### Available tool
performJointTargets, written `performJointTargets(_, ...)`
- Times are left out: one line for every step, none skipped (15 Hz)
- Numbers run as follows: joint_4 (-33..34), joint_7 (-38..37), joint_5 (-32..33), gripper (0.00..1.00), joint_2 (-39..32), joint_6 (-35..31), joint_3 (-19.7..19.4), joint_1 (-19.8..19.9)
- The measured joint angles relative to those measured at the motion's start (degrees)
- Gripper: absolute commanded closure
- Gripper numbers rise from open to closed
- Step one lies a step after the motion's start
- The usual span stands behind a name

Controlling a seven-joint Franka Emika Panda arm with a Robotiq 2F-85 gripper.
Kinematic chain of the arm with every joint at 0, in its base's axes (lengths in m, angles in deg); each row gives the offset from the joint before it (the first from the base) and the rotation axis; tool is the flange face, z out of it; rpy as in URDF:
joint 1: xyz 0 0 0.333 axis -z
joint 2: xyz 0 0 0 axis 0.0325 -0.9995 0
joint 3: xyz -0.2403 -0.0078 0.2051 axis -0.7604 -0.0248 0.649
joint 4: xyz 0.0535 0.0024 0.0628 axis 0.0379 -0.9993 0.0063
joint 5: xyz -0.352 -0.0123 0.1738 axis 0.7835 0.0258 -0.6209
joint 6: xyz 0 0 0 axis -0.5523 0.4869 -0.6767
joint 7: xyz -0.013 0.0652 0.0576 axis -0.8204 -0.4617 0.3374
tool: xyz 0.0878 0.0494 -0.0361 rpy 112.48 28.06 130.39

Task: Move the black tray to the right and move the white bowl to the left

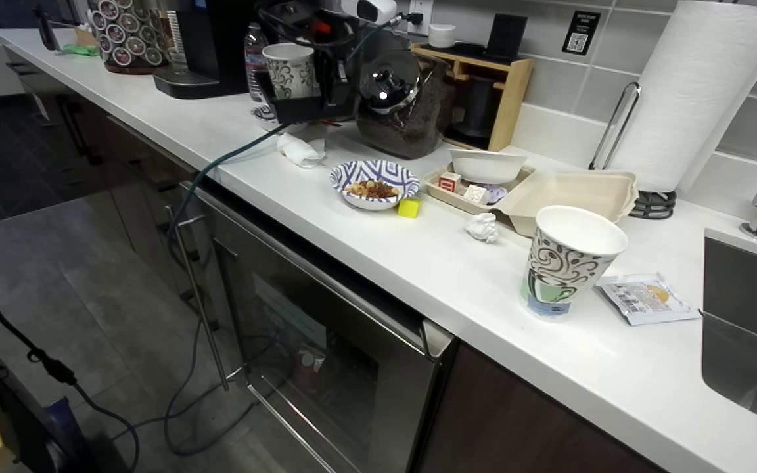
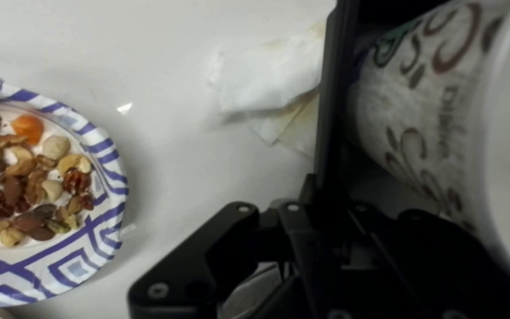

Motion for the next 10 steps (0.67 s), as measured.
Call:
performJointTargets(-0.09,0.35,0.00,0.98,-0.05,-1.18,-0.08,0.17)
performJointTargets(-0.22,0.88,0.00,0.98,-0.09,-2.26,-0.10,0.34)
performJointTargets(-0.44,1.40,0.00,0.98,-0.09,-3.21,-0.13,0.44)
performJointTargets(-0.69,2.14,0.04,0.98,-0.10,-3.67,-0.19,0.50)
performJointTargets(-0.90,2.86,0.19,0.98,-0.10,-3.86,-0.27,0.54)
performJointTargets(-1.06,3.56,0.45,0.98,-0.16,-3.96,-0.40,0.55)
performJointTargets(-1.14,4.38,0.74,0.98,-0.28,-3.97,-0.56,0.55)
performJointTargets(-1.19,5.24,1.11,0.98,-0.44,-3.97,-0.73,0.57)
performJointTargets(-1.20,6.08,1.52,0.98,-0.64,-3.97,-0.91,0.59)
performJointTargets(-1.20,6.94,1.92,0.98,-0.88,-3.97,-1.04,0.64)
